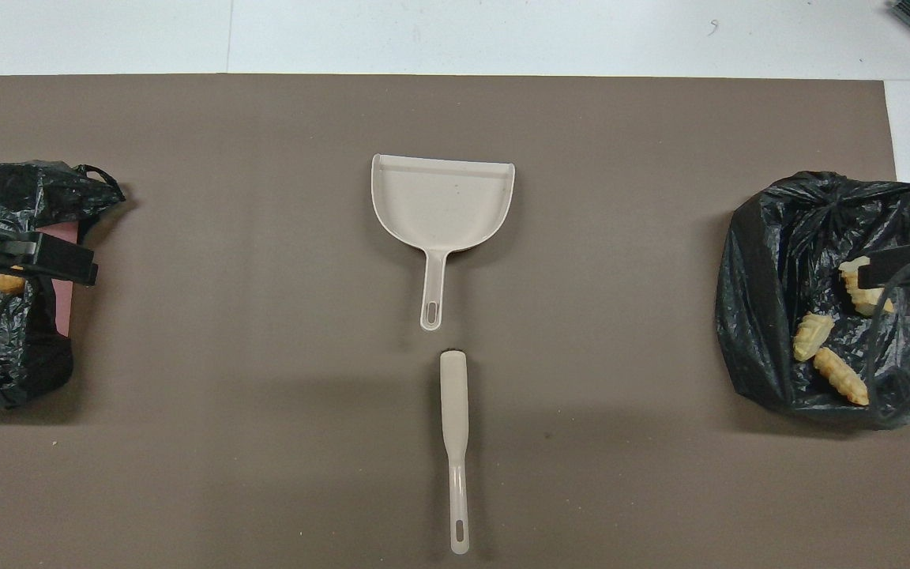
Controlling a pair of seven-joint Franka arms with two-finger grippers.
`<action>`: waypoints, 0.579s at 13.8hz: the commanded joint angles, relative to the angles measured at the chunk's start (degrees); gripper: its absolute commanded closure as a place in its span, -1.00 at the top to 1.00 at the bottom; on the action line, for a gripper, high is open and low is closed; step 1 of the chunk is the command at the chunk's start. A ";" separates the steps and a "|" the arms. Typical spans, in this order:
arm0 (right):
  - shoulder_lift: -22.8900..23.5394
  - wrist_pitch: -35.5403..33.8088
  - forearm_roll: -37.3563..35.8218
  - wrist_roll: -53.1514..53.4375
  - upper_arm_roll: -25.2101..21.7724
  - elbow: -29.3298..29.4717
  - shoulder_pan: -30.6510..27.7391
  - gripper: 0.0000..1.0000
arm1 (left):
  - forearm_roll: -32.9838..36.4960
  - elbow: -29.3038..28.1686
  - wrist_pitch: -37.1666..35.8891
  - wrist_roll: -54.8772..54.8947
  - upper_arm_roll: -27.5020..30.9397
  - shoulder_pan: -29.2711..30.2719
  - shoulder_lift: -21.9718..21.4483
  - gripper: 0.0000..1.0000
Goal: Sweep and dump trash in bin
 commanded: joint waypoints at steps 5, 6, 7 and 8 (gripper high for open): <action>-1.06 0.91 -0.15 -1.05 0.20 -1.15 -0.84 1.00 | 0.38 -2.20 1.98 1.62 0.43 -0.89 -1.62 1.00; -1.06 0.91 -0.07 -1.05 0.20 -1.15 -0.84 1.00 | 0.38 -2.20 1.72 1.62 0.43 -0.89 -1.62 1.00; -1.06 0.91 -0.06 -1.05 0.20 -1.15 -0.84 1.00 | 0.38 -2.20 1.54 1.79 0.43 -0.89 -1.70 1.00; -1.06 0.91 -0.06 -1.05 0.20 -1.15 -0.84 1.00 | 0.38 -2.29 1.45 1.88 0.43 -0.89 -1.79 1.00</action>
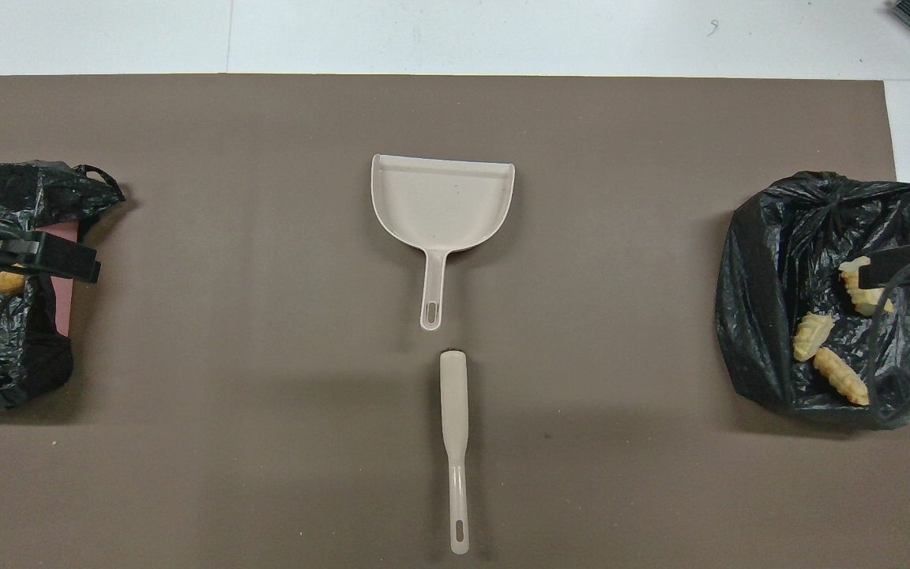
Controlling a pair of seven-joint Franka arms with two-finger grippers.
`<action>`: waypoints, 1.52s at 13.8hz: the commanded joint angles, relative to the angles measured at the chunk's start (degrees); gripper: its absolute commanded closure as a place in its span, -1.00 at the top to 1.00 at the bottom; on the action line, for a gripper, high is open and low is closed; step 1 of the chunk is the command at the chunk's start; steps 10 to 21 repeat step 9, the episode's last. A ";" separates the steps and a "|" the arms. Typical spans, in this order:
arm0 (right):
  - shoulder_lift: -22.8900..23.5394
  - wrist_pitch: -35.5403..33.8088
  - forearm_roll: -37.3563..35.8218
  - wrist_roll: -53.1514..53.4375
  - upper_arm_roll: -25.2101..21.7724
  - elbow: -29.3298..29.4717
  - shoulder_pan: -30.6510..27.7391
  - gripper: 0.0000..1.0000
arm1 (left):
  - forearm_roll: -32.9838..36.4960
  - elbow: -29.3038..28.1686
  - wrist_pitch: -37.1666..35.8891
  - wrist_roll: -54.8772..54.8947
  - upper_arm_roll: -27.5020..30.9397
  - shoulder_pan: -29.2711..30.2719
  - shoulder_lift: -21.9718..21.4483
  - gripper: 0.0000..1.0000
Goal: Sweep and dump trash in bin
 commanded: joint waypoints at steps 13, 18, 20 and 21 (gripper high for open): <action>-1.05 0.91 -0.07 -1.05 0.22 -1.15 -0.80 1.00 | 0.30 -2.11 0.21 1.31 0.53 -0.79 -1.86 1.00; -1.05 0.91 -0.07 -1.05 0.22 -1.15 -0.80 1.00 | 0.30 -2.11 0.21 1.31 0.53 -0.79 -1.86 1.00; -1.05 0.91 -0.07 -1.05 0.22 -1.15 -0.80 1.00 | 0.30 -2.11 0.21 1.31 0.53 -0.79 -1.86 1.00; -1.05 0.91 -0.07 -1.05 0.22 -1.15 -0.80 1.00 | 0.30 -2.11 0.21 1.31 0.53 -0.79 -1.86 1.00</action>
